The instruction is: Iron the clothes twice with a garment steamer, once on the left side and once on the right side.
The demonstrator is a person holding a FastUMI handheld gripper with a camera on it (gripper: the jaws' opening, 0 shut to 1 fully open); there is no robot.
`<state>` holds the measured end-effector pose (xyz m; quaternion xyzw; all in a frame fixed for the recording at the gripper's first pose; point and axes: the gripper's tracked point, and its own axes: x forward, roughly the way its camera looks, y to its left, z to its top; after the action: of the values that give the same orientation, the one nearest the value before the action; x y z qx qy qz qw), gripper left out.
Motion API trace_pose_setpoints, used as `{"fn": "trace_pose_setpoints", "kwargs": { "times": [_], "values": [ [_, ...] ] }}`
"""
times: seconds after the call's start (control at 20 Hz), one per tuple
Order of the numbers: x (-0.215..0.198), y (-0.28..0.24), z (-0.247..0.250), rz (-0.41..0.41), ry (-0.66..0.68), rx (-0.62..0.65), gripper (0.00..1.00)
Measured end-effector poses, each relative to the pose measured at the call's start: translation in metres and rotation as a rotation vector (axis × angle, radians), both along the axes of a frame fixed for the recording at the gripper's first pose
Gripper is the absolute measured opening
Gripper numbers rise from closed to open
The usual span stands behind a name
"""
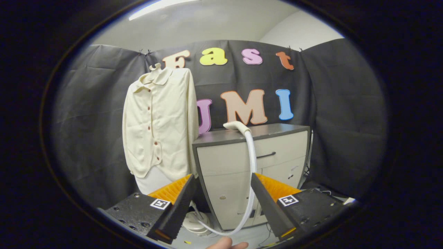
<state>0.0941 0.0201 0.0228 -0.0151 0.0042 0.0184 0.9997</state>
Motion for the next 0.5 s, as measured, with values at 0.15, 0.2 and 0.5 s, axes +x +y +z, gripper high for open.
{"fn": "trace_pose_setpoints", "kwargs": {
  "times": [0.15,0.2,0.5],
  "values": [
    [0.057,0.003,0.032,0.005,-0.035,-0.030,0.98],
    [0.079,0.004,0.045,0.004,-0.042,-0.039,0.98],
    [0.205,-0.008,0.097,-0.027,-0.023,-0.117,0.98]
  ]
}}
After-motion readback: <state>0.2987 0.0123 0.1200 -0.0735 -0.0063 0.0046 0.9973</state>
